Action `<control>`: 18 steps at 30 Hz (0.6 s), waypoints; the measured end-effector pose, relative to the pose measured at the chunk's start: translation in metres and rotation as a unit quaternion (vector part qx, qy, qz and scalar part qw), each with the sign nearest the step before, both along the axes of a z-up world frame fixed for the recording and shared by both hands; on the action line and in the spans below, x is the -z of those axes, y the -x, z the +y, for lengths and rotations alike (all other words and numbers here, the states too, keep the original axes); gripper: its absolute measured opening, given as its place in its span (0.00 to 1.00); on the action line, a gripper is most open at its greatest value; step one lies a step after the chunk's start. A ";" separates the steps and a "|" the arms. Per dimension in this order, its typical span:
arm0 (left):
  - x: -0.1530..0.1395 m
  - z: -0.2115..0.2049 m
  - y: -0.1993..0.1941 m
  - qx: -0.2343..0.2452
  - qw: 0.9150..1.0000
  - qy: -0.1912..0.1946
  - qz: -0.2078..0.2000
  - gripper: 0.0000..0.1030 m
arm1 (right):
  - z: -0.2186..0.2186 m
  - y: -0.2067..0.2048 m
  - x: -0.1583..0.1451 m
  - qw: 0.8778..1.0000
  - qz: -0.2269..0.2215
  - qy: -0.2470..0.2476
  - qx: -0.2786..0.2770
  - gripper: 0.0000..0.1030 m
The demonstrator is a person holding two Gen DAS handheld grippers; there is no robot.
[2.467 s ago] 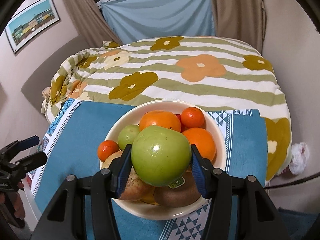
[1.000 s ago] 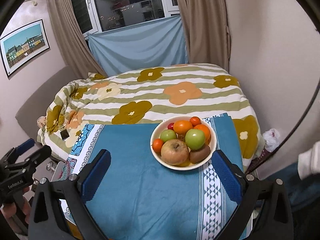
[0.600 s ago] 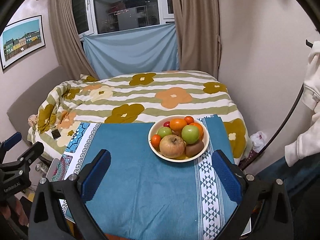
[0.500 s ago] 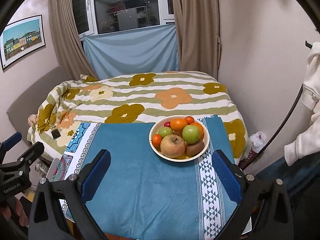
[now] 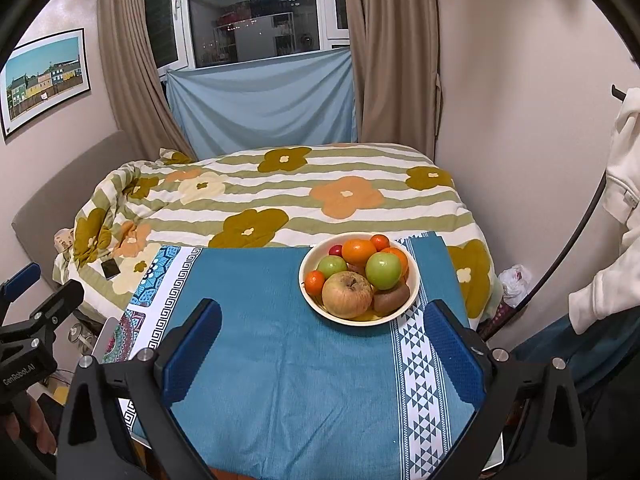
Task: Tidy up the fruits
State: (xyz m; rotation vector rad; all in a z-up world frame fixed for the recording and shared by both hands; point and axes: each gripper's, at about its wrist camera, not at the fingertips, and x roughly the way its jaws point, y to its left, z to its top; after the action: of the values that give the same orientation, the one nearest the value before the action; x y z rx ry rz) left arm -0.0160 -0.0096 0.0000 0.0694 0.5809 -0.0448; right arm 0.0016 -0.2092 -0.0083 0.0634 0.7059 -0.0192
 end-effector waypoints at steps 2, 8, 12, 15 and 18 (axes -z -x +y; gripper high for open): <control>0.000 0.000 0.001 0.000 1.000 0.001 0.000 1.00 | 0.002 -0.001 0.000 1.000 0.001 0.000 0.001 0.98; 0.000 0.001 -0.003 -0.004 1.000 0.004 0.001 1.00 | 0.001 0.000 0.002 1.000 0.003 0.001 -0.001 0.98; -0.001 0.001 -0.004 -0.006 1.000 0.004 0.001 1.00 | 0.000 0.000 0.003 1.000 0.004 0.001 -0.001 0.98; -0.001 0.001 -0.005 -0.006 1.000 0.005 0.001 1.00 | 0.000 0.000 0.003 1.000 0.003 0.001 0.000 0.98; 0.000 0.001 -0.005 -0.006 1.000 0.005 0.001 1.00 | -0.002 -0.001 0.005 1.000 0.003 0.000 0.001 0.98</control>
State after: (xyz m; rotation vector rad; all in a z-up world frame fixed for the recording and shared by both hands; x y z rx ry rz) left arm -0.0107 -0.0088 0.0003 0.0563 0.5825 -0.0368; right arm 0.0026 -0.2107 -0.0130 0.0641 0.7128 -0.0216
